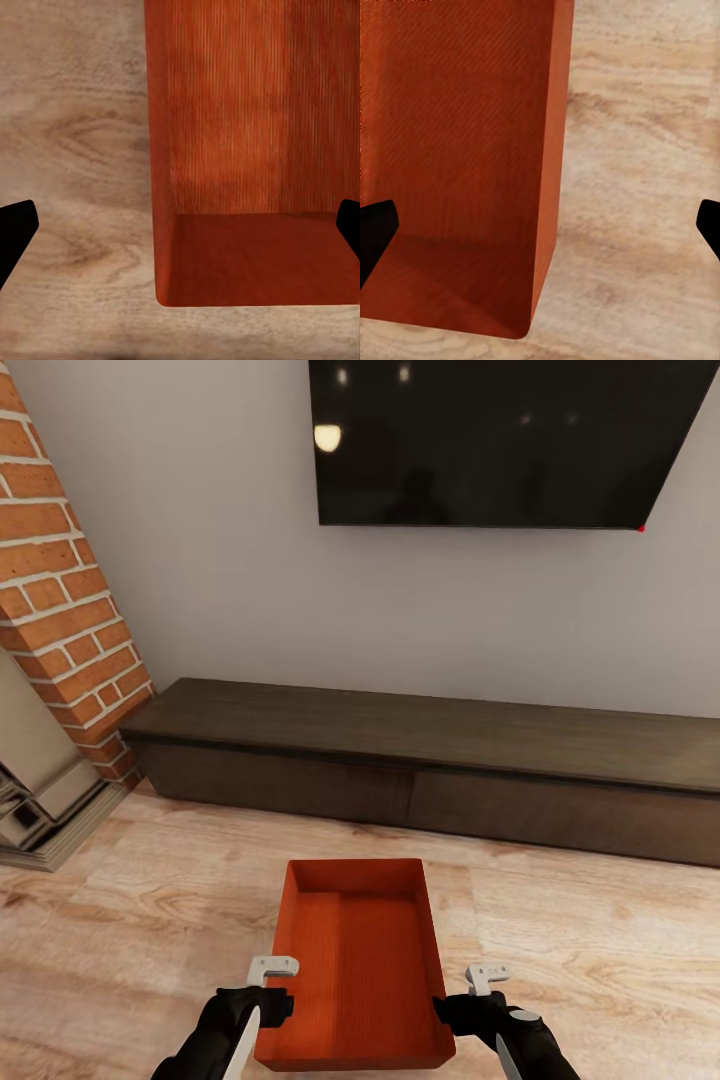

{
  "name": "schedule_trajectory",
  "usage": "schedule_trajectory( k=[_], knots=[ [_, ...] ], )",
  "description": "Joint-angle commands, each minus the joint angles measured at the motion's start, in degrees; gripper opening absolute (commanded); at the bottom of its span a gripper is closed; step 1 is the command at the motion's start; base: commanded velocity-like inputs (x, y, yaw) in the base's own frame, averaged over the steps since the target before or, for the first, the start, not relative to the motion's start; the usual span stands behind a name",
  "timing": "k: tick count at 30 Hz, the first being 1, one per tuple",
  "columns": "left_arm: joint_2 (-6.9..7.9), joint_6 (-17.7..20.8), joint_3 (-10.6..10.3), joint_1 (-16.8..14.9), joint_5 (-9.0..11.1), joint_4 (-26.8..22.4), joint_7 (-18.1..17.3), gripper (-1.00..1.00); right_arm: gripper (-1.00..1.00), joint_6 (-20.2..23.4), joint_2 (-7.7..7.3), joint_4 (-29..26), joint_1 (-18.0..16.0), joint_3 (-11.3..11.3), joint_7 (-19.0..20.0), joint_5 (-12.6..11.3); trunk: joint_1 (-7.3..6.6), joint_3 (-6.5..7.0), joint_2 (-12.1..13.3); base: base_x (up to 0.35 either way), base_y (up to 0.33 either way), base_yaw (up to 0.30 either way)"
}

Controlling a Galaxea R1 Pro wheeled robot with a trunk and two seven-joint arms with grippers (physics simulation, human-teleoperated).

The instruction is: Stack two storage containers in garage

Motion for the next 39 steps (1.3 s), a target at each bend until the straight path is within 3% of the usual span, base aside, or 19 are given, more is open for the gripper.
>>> schedule_trajectory(
  k=[1,7,14,36,39],
  knots=[
    [0.01,0.29,-0.10,-0.02,-0.13,-0.07,0.18,1.00,1.00,0.30,0.03,-0.10,-0.01,-0.05,0.25,0.27,-0.01,-0.05,-0.02,0.000,0.000,0.000],
    [0.00,0.29,-0.10,-0.02,-0.10,-0.07,0.18,1.00,1.00,0.28,0.07,-0.10,-0.01,0.02,0.25,0.12,-0.01,-0.05,-0.02,0.000,0.000,0.000],
    [0.00,0.23,-0.10,-0.02,-0.09,-0.07,0.23,1.00,1.00,0.28,0.08,-0.10,-0.01,0.20,0.25,0.05,1.53,-1.30,-2.83,0.000,0.000,0.000],
    [0.28,-0.28,-0.01,-0.02,-0.01,-0.15,0.36,1.00,1.00,0.28,0.08,-0.10,-0.01,-0.01,0.25,0.05,1.53,-1.30,-2.83,0.000,0.000,0.000],
    [0.33,-0.31,-0.01,-0.02,0.02,-0.16,0.37,1.00,1.00,0.28,0.08,-0.10,-0.01,-0.04,0.25,0.05,2.19,-1.84,-4.03,0.000,0.000,0.000]
  ],
)
